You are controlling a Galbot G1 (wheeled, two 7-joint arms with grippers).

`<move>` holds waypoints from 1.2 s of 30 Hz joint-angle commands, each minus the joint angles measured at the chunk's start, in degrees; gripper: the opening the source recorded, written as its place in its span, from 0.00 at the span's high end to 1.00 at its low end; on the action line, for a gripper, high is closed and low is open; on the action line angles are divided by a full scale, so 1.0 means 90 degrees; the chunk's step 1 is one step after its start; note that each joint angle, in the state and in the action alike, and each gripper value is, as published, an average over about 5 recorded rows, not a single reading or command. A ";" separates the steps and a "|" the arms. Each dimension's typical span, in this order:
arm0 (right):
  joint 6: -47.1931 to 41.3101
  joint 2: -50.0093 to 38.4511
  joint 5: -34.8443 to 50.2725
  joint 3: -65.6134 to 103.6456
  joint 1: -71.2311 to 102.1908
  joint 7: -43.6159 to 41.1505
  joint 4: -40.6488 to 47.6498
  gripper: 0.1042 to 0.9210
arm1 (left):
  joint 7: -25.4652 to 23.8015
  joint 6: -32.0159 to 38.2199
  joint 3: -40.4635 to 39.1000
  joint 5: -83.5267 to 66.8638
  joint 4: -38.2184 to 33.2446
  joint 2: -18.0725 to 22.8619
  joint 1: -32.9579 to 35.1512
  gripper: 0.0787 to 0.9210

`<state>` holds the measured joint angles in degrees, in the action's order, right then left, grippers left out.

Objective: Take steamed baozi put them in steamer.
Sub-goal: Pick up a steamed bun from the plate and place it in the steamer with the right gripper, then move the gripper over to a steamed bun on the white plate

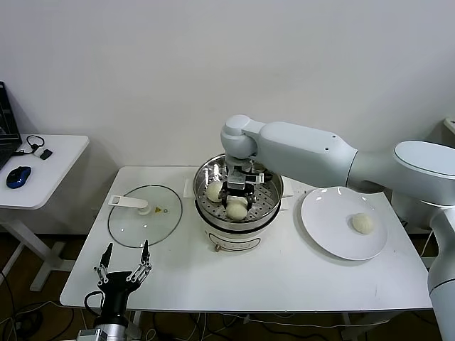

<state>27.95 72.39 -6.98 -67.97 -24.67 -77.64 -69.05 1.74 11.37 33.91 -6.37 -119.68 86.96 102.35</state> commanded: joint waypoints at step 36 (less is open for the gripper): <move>-0.1859 -0.1237 0.2245 0.0153 -0.1158 0.0065 0.1229 0.12 | -0.0002 0.0005 -0.0026 0.0025 0.0014 -0.0026 0.0015 0.12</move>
<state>23.19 67.62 2.83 -66.60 -30.60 -77.60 -63.53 1.79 11.50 33.82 -6.25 -119.50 86.87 102.61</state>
